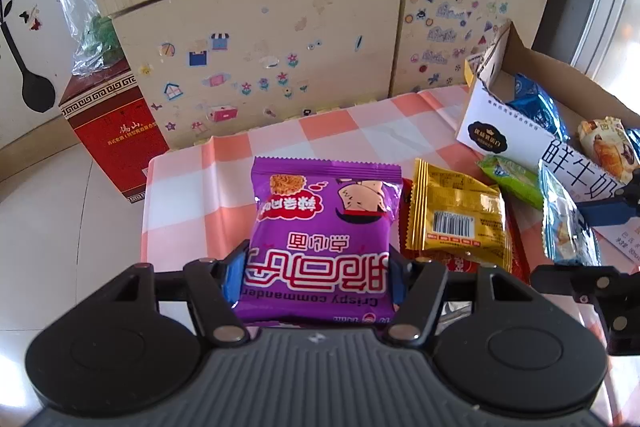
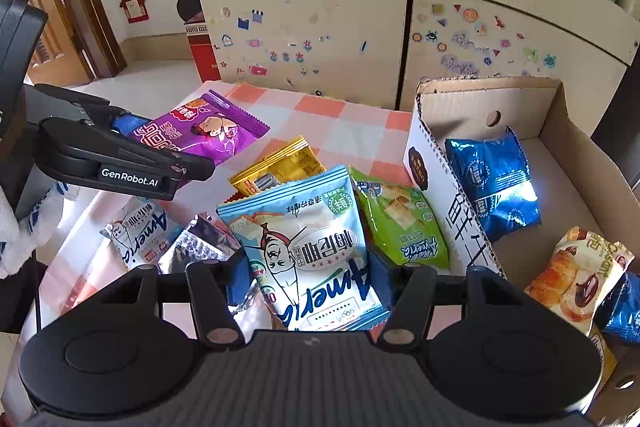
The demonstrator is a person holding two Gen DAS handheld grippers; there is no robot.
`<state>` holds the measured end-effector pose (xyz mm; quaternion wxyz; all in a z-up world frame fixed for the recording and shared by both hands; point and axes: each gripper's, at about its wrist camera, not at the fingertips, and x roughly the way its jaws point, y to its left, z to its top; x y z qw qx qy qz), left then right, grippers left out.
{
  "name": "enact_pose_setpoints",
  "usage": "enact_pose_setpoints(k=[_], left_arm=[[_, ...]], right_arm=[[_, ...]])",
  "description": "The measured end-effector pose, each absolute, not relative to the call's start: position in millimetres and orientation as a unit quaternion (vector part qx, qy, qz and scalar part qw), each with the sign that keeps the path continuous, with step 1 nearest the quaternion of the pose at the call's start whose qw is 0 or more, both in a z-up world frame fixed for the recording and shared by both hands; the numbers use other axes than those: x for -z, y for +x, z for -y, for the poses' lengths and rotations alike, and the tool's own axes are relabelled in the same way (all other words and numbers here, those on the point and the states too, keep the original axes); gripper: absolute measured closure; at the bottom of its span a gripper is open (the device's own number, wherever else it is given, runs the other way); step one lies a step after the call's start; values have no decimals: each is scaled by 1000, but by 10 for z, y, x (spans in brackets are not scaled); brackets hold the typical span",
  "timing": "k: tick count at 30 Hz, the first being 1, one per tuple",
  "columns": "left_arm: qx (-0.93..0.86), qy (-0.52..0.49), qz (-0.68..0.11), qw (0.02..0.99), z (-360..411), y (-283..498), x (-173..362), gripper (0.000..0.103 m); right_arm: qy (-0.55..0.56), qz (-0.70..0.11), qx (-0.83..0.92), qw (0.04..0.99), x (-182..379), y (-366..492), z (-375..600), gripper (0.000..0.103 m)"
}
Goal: Organize snacks
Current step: 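Grasp the purple bag with the left tool while the right grasps the Americ packet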
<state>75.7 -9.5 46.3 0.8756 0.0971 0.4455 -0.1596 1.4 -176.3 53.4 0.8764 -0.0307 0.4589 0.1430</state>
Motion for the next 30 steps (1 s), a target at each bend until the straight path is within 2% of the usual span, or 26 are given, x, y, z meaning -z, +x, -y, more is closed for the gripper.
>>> enact_pose_setpoints(k=[30], left_arm=[[202,74,-372,903,724,661,-882,39]], right_arm=[[24,-374,-57,925,-1113,15,2449,38]])
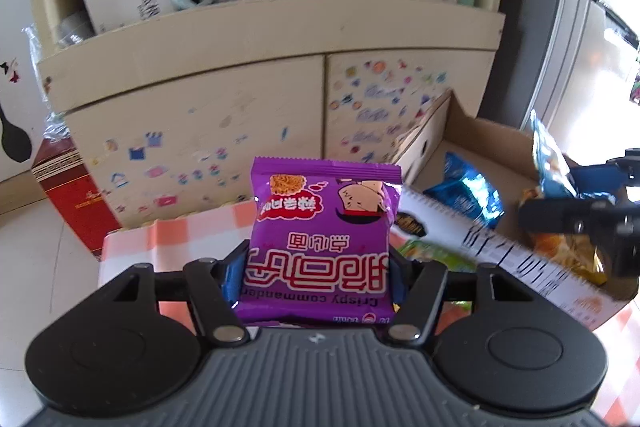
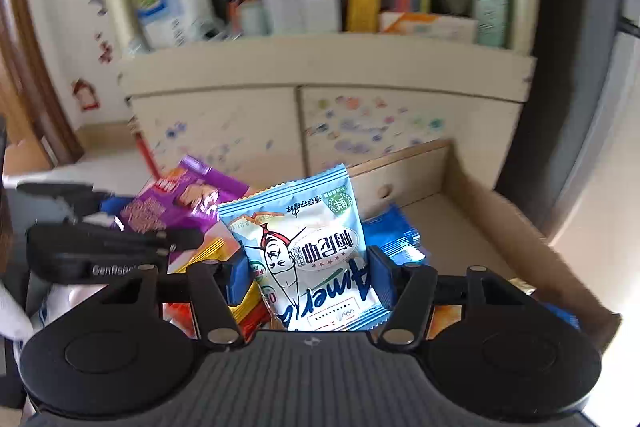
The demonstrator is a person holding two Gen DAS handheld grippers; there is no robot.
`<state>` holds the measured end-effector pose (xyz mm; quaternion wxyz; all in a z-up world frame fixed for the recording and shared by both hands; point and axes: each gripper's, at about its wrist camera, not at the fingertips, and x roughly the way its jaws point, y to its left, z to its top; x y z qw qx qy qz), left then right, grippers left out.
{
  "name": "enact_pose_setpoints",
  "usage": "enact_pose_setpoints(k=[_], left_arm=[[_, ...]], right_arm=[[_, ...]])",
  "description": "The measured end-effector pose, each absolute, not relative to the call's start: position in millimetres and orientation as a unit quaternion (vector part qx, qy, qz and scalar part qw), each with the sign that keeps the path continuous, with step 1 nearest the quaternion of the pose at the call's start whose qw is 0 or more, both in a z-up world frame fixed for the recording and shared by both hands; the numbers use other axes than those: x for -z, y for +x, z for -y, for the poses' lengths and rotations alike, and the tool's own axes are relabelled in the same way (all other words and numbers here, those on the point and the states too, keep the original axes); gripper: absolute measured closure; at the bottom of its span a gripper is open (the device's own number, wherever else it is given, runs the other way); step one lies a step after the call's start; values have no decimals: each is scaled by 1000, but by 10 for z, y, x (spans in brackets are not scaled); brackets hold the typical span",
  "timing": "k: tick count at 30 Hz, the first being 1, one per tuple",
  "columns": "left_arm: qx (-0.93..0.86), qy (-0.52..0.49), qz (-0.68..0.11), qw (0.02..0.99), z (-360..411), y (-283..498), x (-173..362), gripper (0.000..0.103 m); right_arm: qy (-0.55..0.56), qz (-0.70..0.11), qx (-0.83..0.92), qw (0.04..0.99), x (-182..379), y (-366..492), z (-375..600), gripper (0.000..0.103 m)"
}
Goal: Organize snacks
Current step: 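Grasp the purple bag with the left tool while the right grasps the Americ packet, then carry both packets over the box and open both tools to drop them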
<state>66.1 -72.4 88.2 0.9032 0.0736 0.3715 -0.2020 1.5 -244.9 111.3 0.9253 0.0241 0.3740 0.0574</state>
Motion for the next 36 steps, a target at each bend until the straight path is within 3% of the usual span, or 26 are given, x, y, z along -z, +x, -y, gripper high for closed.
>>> enact_pose_setpoints(k=[15,34,36], left_arm=[[259,17,-354,898,1241,639,-1019,39],[332,8,-356,873,1945,648,-871,39],[333,10,-356,873,2011,658,-827,33]], right_arm=[[110,-314,54,942,-1463,-96,3176,38],[179,-318,158,918,-1363,-133,3571,37],[188,-320,169,913,-1331,-135,3598,33]])
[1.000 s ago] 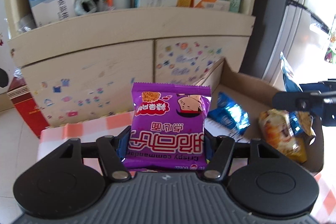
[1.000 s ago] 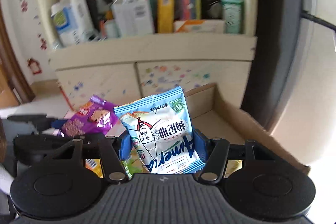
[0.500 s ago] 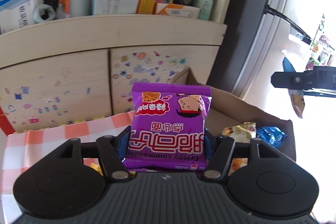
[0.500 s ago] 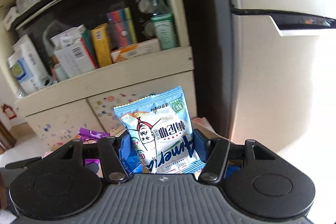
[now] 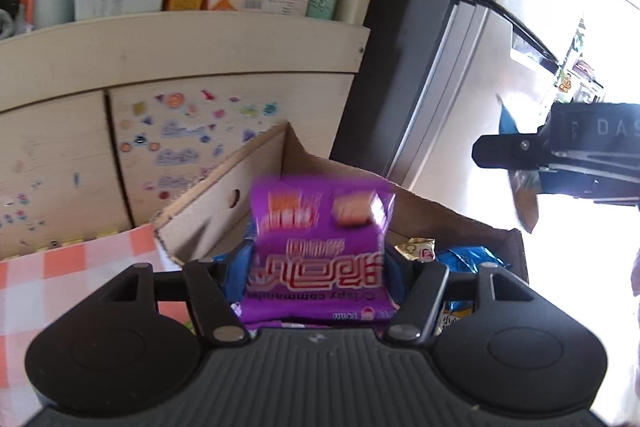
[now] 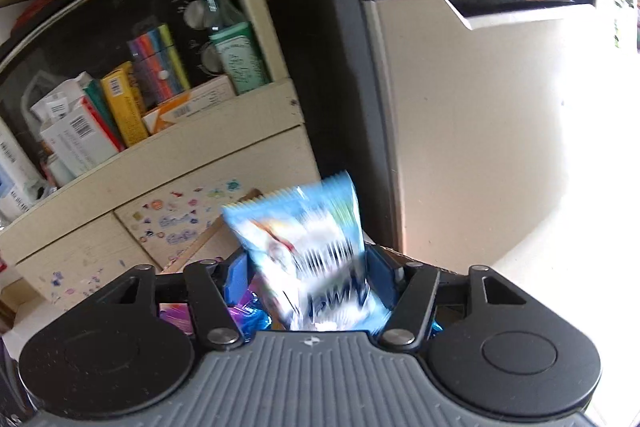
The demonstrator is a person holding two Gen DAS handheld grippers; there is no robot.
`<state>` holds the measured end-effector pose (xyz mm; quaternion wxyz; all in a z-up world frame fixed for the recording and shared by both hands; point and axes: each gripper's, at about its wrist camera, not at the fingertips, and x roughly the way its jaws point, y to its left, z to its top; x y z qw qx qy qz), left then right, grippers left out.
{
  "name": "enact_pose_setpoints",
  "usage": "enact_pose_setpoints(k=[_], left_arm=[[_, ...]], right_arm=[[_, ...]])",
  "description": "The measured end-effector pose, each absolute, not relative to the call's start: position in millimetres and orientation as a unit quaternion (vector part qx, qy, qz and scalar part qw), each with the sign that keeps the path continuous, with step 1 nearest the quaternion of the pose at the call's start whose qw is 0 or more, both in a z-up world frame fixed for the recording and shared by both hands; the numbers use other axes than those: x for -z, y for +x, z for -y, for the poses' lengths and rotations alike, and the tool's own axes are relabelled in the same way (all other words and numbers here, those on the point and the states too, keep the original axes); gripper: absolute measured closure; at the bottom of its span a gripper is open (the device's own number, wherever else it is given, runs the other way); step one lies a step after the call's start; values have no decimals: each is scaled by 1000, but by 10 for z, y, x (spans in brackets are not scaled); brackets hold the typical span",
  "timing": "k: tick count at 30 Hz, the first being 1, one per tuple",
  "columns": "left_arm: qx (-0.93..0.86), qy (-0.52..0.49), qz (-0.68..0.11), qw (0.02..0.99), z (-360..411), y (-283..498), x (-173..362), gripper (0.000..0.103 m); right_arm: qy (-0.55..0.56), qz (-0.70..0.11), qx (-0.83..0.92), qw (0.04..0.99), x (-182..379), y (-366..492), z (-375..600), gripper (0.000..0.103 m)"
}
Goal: Organize snacks
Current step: 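Carry both packets over the box and open both tools to drop them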
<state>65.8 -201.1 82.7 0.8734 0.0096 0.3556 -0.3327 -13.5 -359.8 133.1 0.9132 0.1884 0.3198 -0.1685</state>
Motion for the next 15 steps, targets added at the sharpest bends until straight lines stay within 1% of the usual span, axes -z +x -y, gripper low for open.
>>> enact_pose_setpoints(k=[1,2,4,9,11,15], left_arm=[[333,11,-355,874,2039,653,-811,28],[338,10,-352,873,2048,641,-807,22],[342,6,-351,872,2053,619,-826,16],[340,12,-348,873,2026,584,-904,15],[333,20,-356,873,2011,575,-910,12],[321,37,-370,871,1967,536,-909,11]], right_arm=[[192,-322,171,911,-1314,-133,3608,29],[194,-323,170,910,-1302,-131,3609,26],[189,-327,168,910,-1297,-125,3595,24],[190,-327,162,911,-1307,-128,3584,21],[189,-329,158,912,-1309,-127,3574,20],[186,-333,152,912,-1306,-109,3549,19]])
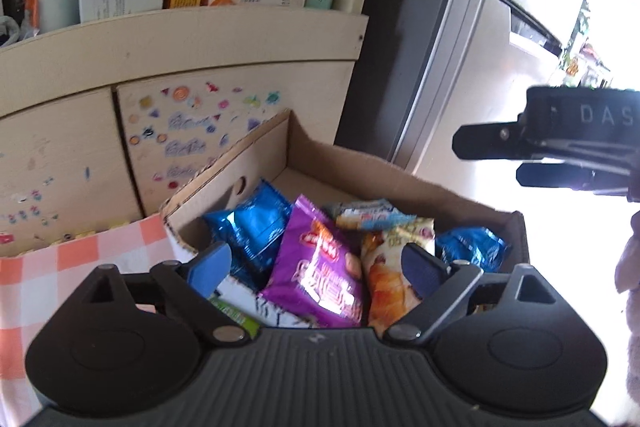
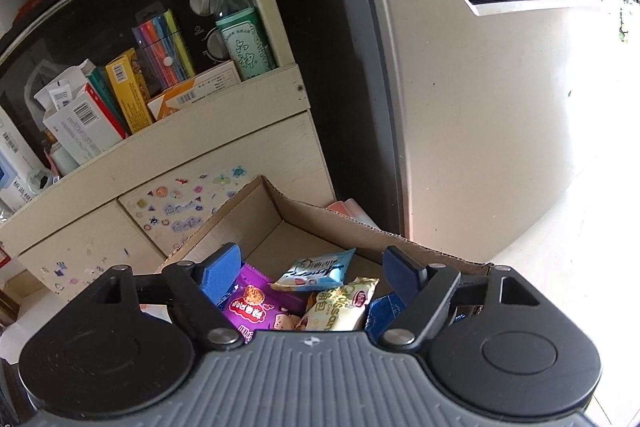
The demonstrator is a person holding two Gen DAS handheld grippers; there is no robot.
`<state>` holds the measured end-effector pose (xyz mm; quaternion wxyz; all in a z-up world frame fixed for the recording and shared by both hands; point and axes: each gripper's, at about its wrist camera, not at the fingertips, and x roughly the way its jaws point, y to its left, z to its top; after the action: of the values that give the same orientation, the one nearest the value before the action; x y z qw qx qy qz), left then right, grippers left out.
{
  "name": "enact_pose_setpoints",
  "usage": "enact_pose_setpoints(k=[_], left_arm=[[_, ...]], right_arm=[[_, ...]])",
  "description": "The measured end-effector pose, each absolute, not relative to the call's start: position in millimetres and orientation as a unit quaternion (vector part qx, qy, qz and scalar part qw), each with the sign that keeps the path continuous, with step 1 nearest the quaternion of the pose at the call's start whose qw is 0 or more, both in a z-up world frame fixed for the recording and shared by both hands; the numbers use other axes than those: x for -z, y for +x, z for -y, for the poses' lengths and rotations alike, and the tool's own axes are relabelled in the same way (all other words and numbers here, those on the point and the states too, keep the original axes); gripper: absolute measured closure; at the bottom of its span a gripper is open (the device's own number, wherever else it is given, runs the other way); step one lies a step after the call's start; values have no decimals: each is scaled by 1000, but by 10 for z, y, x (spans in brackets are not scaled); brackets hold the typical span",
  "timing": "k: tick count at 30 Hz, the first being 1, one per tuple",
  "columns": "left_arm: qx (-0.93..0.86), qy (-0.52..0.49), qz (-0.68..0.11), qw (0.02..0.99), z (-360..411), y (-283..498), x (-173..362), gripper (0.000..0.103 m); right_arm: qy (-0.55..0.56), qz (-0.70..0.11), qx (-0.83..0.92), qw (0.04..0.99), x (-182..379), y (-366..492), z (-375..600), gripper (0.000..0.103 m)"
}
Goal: Organize snacks
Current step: 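Carry both packets over the box and open both tools to drop them, then move both tools back from the box toward the remaining snacks on the table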
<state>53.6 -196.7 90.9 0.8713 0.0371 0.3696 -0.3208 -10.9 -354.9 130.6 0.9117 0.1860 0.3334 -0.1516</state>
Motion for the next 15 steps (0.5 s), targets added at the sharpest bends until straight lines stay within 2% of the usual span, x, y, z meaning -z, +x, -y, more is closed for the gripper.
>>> enact_pose_setpoints(k=[15], left_arm=[[272,71,-385,879,1517,387,-929,10]], right_arm=[[168,-358,114,911,-1229,-51,3296,17]])
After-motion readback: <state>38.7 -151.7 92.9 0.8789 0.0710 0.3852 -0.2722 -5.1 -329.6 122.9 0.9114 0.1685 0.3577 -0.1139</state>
